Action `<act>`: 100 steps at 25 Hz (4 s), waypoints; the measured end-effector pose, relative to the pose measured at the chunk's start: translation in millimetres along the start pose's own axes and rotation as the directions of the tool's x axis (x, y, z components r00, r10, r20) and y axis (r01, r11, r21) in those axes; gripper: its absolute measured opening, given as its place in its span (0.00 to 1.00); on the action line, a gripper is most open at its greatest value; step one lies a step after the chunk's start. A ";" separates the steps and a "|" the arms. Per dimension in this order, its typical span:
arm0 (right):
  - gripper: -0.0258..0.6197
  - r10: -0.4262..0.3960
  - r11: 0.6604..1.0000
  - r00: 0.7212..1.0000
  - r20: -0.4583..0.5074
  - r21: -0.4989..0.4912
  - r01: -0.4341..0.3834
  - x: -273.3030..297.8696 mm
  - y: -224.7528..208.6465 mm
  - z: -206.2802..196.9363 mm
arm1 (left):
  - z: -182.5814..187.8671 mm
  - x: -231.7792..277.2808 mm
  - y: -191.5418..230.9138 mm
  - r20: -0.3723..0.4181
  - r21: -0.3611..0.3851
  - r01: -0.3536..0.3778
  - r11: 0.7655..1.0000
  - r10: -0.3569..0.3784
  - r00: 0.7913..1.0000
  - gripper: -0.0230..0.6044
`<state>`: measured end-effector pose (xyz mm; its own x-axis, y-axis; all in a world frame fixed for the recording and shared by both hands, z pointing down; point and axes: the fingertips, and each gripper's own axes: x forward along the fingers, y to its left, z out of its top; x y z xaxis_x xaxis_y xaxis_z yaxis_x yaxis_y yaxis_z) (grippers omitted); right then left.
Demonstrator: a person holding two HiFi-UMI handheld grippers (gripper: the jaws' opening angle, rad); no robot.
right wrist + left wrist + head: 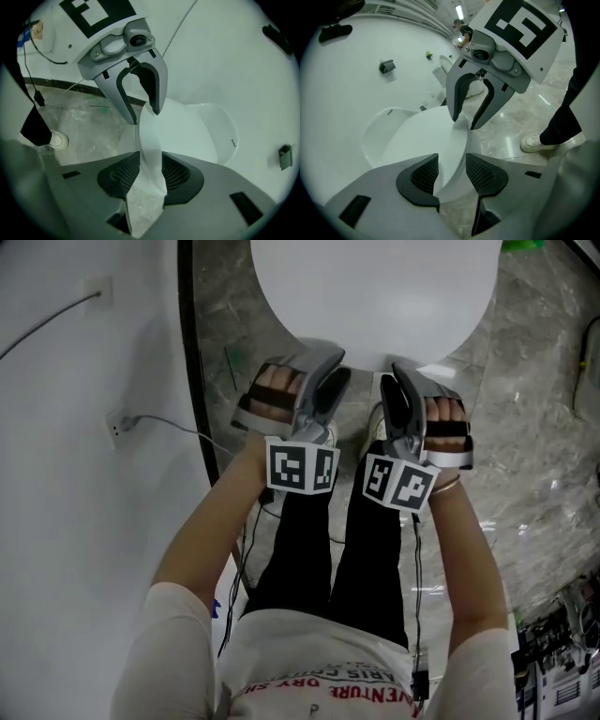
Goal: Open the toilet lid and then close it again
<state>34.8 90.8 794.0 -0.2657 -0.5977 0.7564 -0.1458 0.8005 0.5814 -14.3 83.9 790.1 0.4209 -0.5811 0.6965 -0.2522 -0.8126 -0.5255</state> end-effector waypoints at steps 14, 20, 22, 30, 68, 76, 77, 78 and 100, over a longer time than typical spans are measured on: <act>0.22 -0.059 0.997 0.998 -0.013 -0.054 0.058 0.7 -7.3 -4.9 | 0.7 8.6 1.0 -0.003 0.071 -0.032 0.997 0.032 0.999 0.35; 0.22 -0.063 0.996 0.998 0.000 -0.056 0.062 -10.6 -15.6 0.9 | 6.0 -0.8 11.7 0.007 0.014 -0.013 1.000 0.013 1.000 0.34; 0.22 -0.074 0.996 0.997 0.006 -0.052 0.074 -17.7 -21.8 2.9 | 11.1 -6.3 17.4 0.018 -0.004 -0.017 1.000 0.017 1.000 0.34; 0.22 -0.075 0.997 0.997 0.025 -0.010 0.075 -55.6 -61.8 8.7 | 45.5 -34.1 46.9 0.039 -0.066 0.007 0.998 -0.004 0.999 0.28; 0.09 -0.187 0.982 0.982 0.025 -0.005 0.187 -150.1 -354.7 73.0 | 178.2 -125.0 326.4 0.122 0.037 -0.117 0.992 0.112 0.986 0.11; 0.09 -0.118 0.992 0.991 0.064 -0.027 0.119 -135.7 -422.1 82.5 | 186.8 -107.7 393.5 0.103 0.068 -0.059 0.996 0.052 0.993 0.11; 0.09 -0.106 0.994 0.992 0.066 -0.026 0.108 -133.5 -430.0 82.9 | 188.4 -105.3 401.4 0.099 0.074 -0.057 0.996 0.050 0.994 0.11; 0.09 -0.094 0.995 0.993 0.069 -0.019 0.096 -130.9 -437.0 83.7 | 189.4 -103.4 409.2 0.094 0.079 -0.060 0.995 0.052 0.994 0.11; 0.09 -0.065 0.997 0.997 0.032 0.041 0.064 -52.9 -584.9 85.2 | 195.7 -28.8 559.9 0.163 0.053 -0.023 0.998 0.014 0.987 0.12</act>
<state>53.0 -341.9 388.4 -0.2862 -0.6468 0.7069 -0.2010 0.7619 0.6157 2.8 -345.4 380.2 0.5537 -0.5772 0.6003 -0.2149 -0.7954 -0.5666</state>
